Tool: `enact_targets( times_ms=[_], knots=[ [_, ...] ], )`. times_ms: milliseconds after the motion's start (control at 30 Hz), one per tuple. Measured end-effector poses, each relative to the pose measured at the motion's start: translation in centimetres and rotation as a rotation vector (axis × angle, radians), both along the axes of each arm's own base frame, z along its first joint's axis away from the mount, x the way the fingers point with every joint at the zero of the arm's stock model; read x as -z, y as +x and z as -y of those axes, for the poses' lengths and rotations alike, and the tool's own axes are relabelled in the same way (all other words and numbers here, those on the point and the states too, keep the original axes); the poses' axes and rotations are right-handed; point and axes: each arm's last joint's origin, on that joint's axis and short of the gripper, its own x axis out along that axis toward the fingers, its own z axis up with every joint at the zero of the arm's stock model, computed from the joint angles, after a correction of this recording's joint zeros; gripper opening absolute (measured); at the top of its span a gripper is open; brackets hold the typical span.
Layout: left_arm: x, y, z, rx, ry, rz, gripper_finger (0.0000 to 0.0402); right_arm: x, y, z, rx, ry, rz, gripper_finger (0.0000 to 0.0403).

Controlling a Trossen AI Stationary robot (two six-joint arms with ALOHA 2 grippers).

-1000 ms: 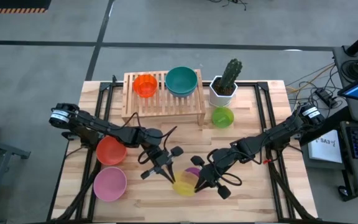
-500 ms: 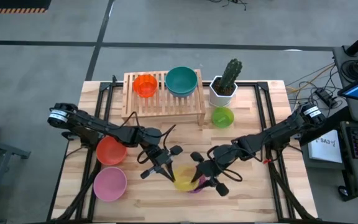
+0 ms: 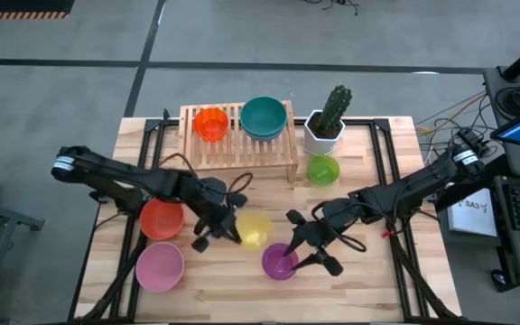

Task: Place and stack bowls onto a shelf
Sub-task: Stack the yellow bowl on top of the orange bowl on the shelf

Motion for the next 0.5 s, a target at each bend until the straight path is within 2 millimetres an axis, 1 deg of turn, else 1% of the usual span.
enact_targets(
  times_ms=[167, 300, 400, 500],
  knots=[
    [-4.5, -3.0, -1.7, -0.222, 0.301, -0.08, 0.0, 0.5, -0.3, 0.1, 0.003, -0.011, -0.008, 0.0173],
    [-7.9, -5.2, -3.4, -0.372, 0.513, -0.064, 0.0, 1.7, -0.5, 0.2, 0.004, -0.017, -0.027, 0.0173],
    [-9.8, -6.8, -5.5, -0.487, 0.588, -0.044, 0.0, 2.5, -0.6, 0.3, 0.004, -0.016, -0.024, 0.0173],
    [-10.5, -8.1, -8.2, -0.606, 0.605, -0.06, 0.0, 3.0, -0.7, 0.3, 0.005, -0.01, -0.013, 0.0173]
  ],
)
